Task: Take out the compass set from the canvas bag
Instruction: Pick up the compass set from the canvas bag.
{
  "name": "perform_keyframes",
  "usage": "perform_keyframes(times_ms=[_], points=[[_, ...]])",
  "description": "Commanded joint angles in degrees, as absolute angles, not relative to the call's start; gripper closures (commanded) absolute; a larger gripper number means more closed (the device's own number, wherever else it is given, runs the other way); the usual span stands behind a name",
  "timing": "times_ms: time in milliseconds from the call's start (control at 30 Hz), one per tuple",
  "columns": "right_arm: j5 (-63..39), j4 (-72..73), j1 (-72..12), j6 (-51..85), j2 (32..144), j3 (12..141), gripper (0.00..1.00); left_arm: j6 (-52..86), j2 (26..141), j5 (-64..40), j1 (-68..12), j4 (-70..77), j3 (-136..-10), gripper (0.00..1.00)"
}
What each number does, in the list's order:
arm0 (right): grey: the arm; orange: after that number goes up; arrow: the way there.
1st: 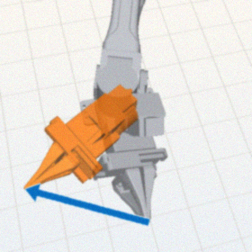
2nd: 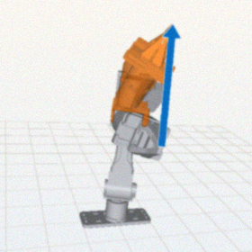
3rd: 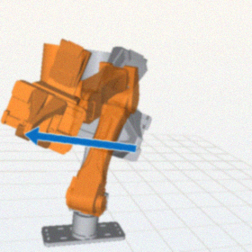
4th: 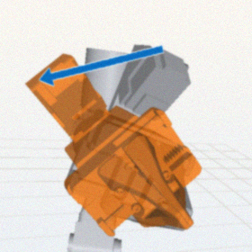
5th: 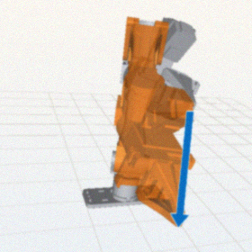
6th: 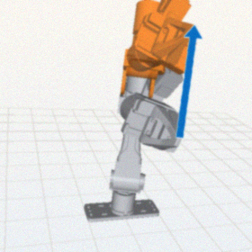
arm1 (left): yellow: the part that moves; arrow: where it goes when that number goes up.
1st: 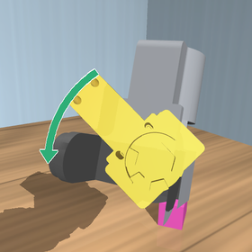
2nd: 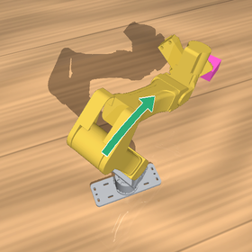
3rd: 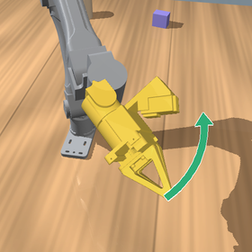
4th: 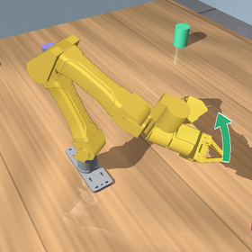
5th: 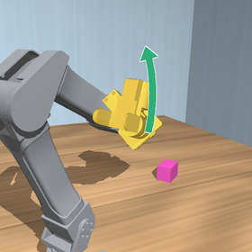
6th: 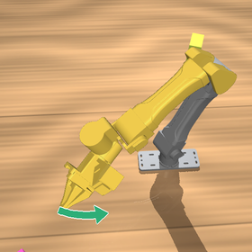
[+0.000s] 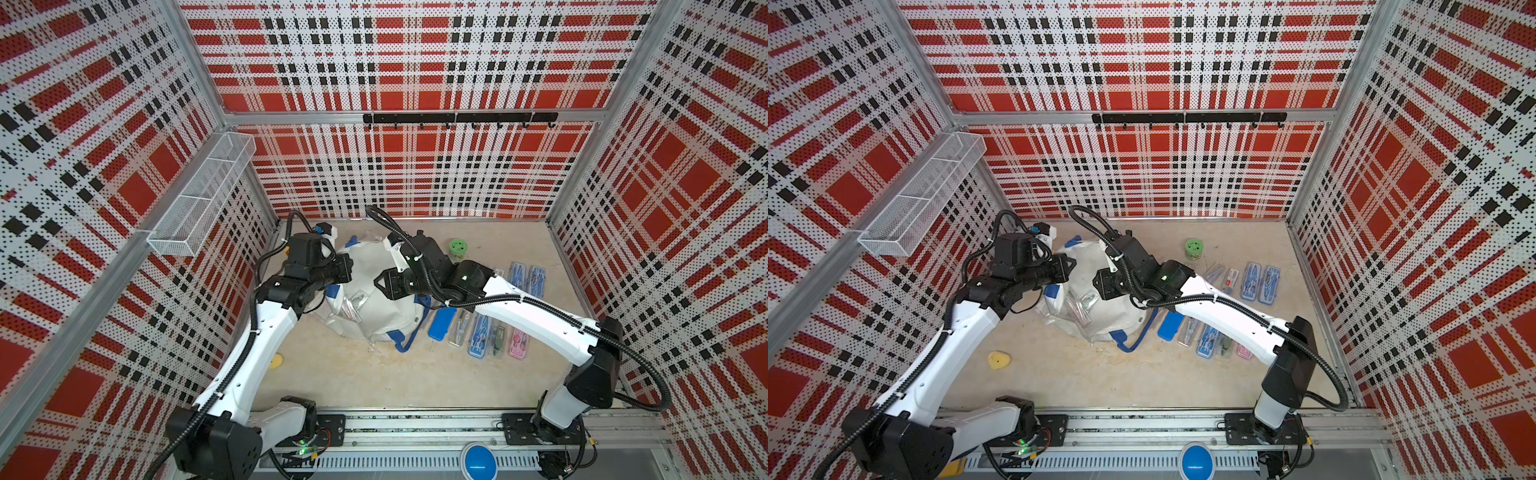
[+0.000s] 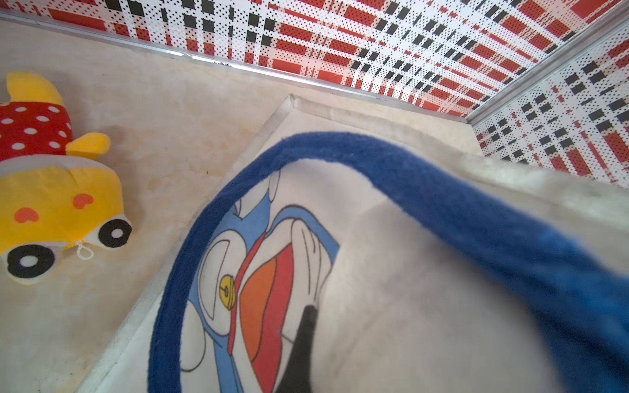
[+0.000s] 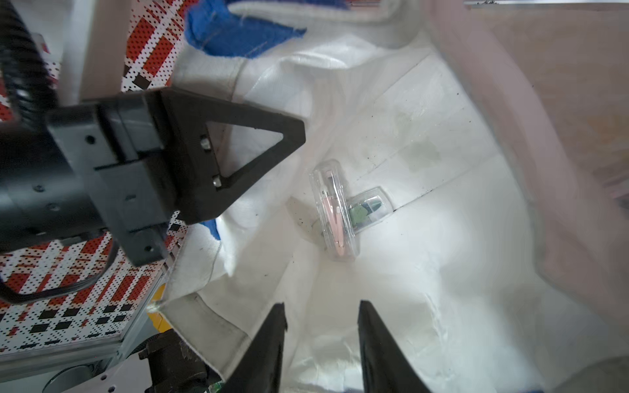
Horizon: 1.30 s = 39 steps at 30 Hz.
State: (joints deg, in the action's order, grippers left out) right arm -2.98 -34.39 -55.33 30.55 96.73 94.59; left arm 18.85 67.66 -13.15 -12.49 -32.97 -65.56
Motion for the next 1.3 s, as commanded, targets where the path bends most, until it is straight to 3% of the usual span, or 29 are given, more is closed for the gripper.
perform_keyframes(times_ms=[0,400,633,767,933,1267], points=[[-5.43,-35.18,-55.65,28.58,100.12,94.59,0.64,17.69,67.90,-14.62,-13.33,-27.99,-68.92,1.00],[-7.83,-32.93,-56.39,29.98,109.60,95.07,0.61,16.49,71.38,-18.78,-14.27,-25.77,-72.59,1.00],[-7.89,-29.71,-55.24,37.81,112.59,94.15,0.41,14.72,67.05,-24.84,-14.81,-15.78,-66.87,1.00],[-4.66,-32.86,-54.50,40.85,114.14,95.43,0.34,14.59,62.32,-24.62,-15.21,-8.22,-61.39,1.00],[-2.46,-35.16,-53.27,43.39,115.10,96.67,0.28,14.09,62.04,-25.96,-15.66,-9.54,-61.22,1.00],[-9.39,-29.73,-49.46,46.27,119.98,98.39,0.28,15.16,64.06,-24.46,-20.14,-9.58,-62.20,1.00]])
